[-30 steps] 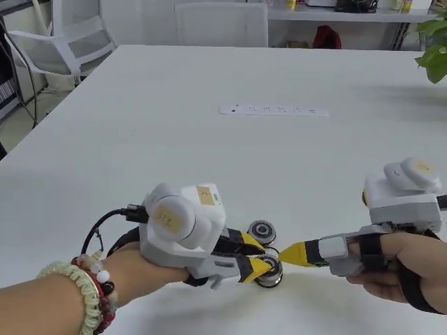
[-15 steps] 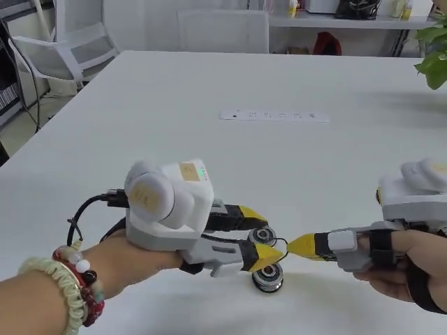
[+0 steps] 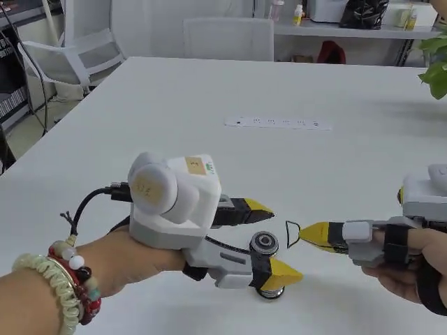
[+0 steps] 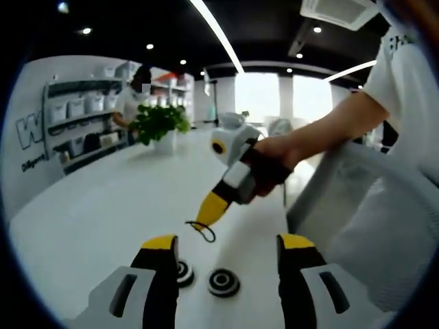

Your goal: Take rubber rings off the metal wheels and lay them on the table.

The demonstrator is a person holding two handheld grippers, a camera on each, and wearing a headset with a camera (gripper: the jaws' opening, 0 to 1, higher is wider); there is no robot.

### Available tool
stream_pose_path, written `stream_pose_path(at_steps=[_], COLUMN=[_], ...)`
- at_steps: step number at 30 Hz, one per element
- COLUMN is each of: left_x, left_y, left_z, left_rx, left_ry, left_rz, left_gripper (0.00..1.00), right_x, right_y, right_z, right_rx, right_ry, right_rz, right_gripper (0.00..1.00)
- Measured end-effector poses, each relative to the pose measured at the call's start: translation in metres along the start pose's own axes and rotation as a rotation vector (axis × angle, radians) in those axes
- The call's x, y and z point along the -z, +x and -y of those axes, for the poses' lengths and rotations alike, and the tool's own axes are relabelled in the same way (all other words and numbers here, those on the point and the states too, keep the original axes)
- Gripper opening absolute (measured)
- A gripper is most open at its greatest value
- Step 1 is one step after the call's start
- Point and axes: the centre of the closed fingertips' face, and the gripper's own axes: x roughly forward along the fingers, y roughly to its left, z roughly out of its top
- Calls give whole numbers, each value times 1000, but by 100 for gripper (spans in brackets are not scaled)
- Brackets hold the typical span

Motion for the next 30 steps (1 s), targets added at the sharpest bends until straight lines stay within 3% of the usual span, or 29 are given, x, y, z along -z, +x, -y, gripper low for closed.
stream_pose_path(at_steps=[3,9,15,19,25,30], left_x=[-3,-14,-14,-9,-11,-4], left_y=[-4,-13,-37,-55,-81,-102], left_z=[1,6,7,6,8,4], left_rx=[8,27,27,2,-39,-103], left_ry=[22,20,49,73,74,69], left_rz=[-19,-11,-44,-77,-65,-70], left_gripper=[61,64,72,76,77,80], right_x=[-3,-4,-9,-13,-15,-14], right_y=[0,-1,-3,-5,-5,-3], right_z=[-5,-8,-12,-14,-16,-23], right_rx=[-7,-12,-29,-38,-40,-42], right_ry=[-8,-38,-42,-36,-43,-77], right_rz=[12,11,30,49,51,41], right_gripper=[0,0,0,0,0,0])
